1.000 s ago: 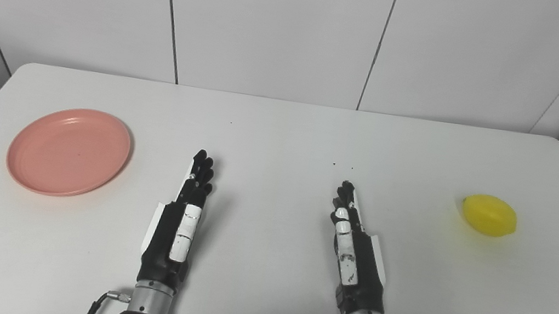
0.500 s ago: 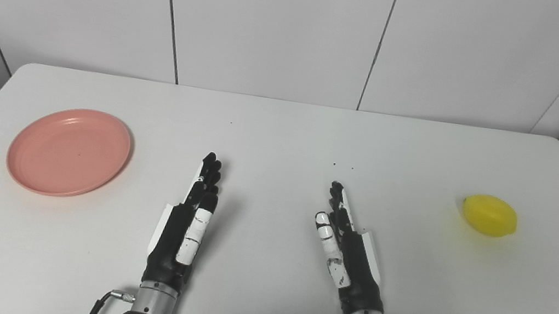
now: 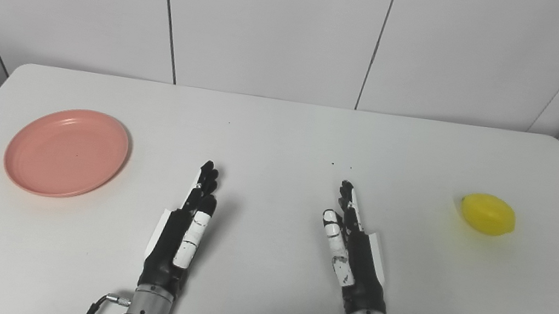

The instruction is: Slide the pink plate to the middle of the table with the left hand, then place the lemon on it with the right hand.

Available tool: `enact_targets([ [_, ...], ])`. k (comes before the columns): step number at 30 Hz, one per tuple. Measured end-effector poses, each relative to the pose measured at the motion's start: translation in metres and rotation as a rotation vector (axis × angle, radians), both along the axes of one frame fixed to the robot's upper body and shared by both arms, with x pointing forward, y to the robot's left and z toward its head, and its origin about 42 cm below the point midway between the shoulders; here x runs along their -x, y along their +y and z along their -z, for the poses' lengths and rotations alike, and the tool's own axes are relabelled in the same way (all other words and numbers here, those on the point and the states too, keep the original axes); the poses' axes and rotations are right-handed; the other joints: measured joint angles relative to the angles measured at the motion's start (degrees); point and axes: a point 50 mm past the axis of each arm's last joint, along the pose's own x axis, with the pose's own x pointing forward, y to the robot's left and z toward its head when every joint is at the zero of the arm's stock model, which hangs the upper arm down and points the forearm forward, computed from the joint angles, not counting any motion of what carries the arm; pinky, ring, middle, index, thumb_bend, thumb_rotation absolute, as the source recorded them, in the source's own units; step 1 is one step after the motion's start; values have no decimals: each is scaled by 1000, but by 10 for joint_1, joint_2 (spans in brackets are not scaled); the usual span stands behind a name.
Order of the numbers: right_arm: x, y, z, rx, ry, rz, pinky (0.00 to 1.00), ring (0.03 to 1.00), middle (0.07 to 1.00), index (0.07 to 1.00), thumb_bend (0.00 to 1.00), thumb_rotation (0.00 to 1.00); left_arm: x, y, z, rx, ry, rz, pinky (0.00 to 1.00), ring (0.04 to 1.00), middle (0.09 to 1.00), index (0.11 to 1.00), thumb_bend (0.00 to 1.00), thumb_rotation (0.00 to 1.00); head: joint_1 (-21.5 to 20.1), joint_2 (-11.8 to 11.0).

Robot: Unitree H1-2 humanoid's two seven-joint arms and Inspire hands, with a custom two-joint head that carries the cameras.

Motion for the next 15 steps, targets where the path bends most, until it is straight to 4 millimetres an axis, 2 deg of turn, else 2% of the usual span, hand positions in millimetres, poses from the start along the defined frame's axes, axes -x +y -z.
enact_targets([
  [3, -1, -2, -1, -51, -48, 31, 994, 1000, 1000, 1000, 557, 1000, 0, -1, 1, 13, 4, 2, 1000, 1000, 1000, 1000, 712, 1000, 1, -2],
  [7, -3, -2, -3, -77, -95, 46, 1000, 1000, 1000, 1000, 619, 1000, 1, -1, 1, 9, 8, 6, 1000, 1000, 1000, 1000, 713, 1000, 4, -3],
  [12, -3, -3, -3, -95, -96, 42, 1000, 1000, 1000, 1000, 564, 1000, 1, -1, 1, 8, 12, 7, 1000, 1000, 1000, 1000, 726, 1000, 9, -4],
  [15, -4, -3, -3, -106, -99, 41, 998, 1000, 1000, 1000, 584, 1000, 1, -1, 1, 23, 16, 9, 1000, 1000, 1000, 1000, 696, 1000, 13, -6],
])
